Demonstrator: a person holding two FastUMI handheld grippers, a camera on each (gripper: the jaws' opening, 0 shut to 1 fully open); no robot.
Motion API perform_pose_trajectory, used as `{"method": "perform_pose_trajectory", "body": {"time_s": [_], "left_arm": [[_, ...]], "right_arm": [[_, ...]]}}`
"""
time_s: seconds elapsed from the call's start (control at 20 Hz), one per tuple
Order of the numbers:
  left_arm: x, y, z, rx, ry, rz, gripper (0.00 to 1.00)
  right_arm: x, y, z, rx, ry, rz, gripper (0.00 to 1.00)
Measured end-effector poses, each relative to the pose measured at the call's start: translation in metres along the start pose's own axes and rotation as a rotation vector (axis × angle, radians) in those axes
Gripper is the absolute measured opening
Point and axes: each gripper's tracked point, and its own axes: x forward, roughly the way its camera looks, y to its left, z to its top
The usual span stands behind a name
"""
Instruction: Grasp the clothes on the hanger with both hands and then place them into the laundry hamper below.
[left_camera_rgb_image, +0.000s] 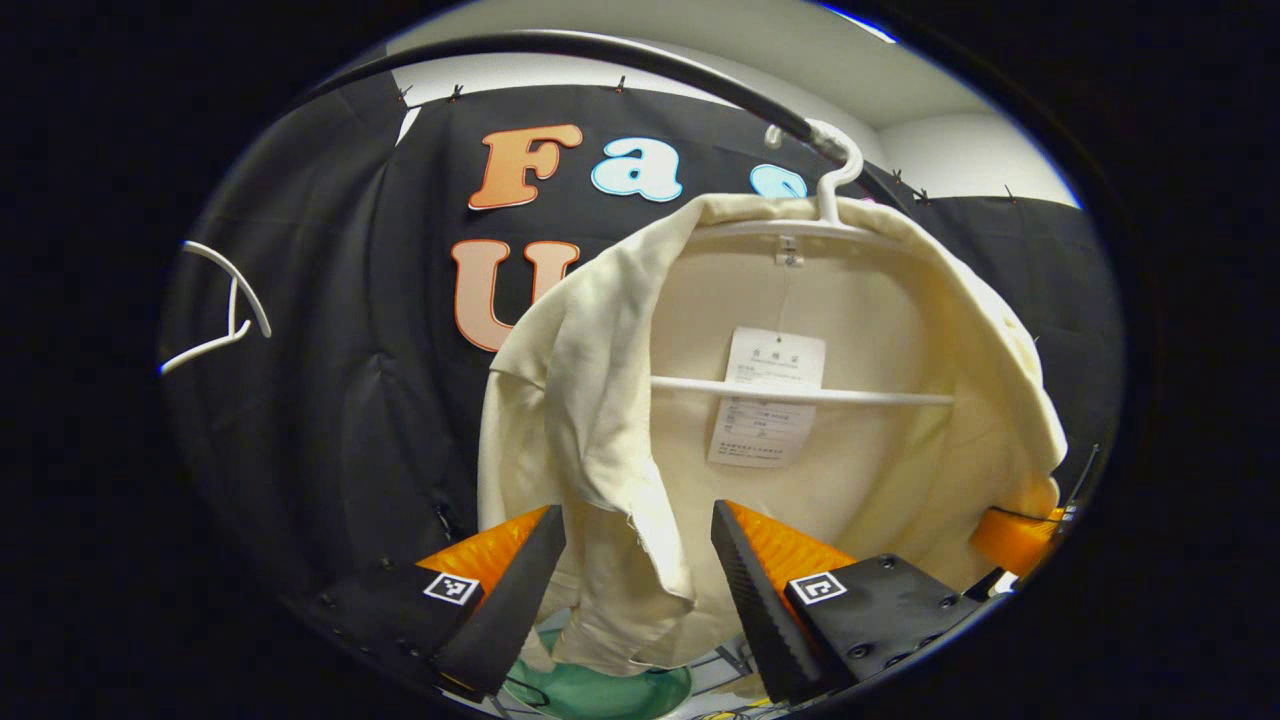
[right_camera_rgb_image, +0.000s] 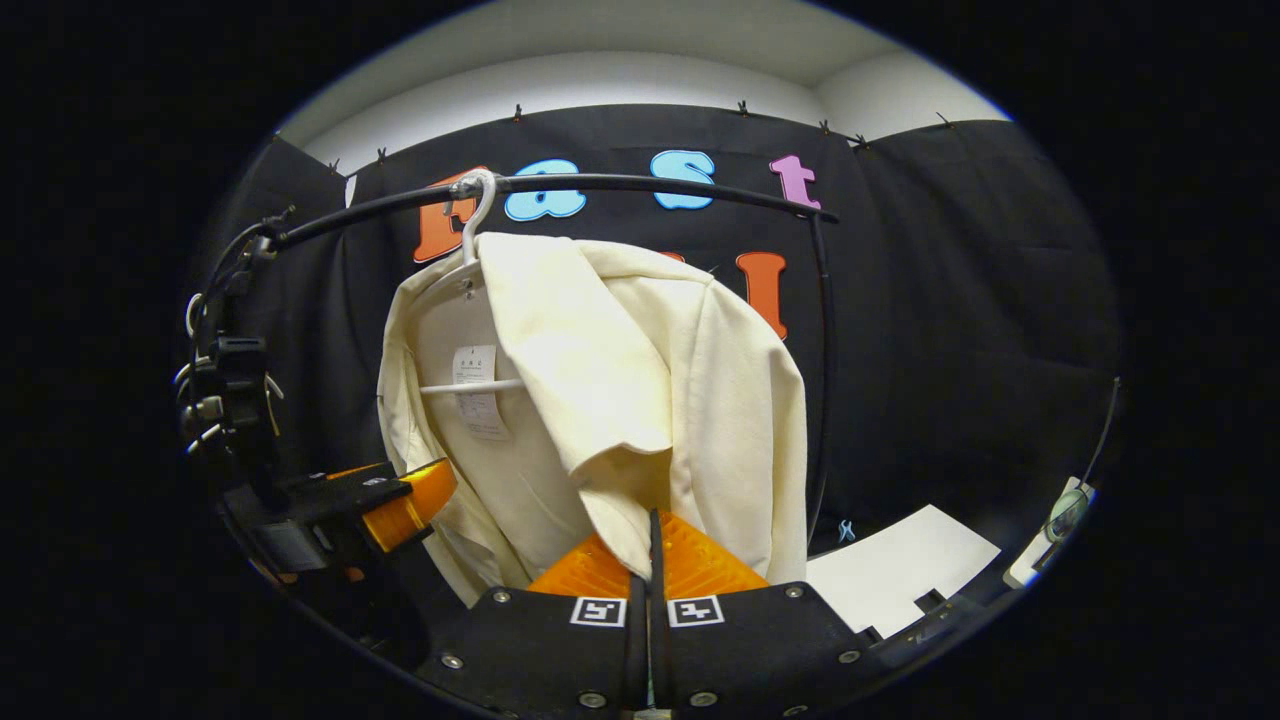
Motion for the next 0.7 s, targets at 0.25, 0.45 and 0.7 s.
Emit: {"method": "perform_pose_trajectory", "body": {"time_s": [0.25,0.45,0.7], "left_arm": [[0.013,-0.009,-0.009,-0.001,0.011,-0.034,0.86],[0.025,-0.011,-0.013,0.004,0.011,-0.019,0.58],[0.035,-0.013,-0.025,0.016,0.043,-0.052,0.30]], "right_arm": [[-0.007,-0.005,0.001,0.012,-0.006,0.008,0.01],[-0.015,-0.003,0.001,0.017,-0.010,0.019,0.01],[-0.025,-0.004,0.007,0.019,-0.023,0.027,0.01]]}}
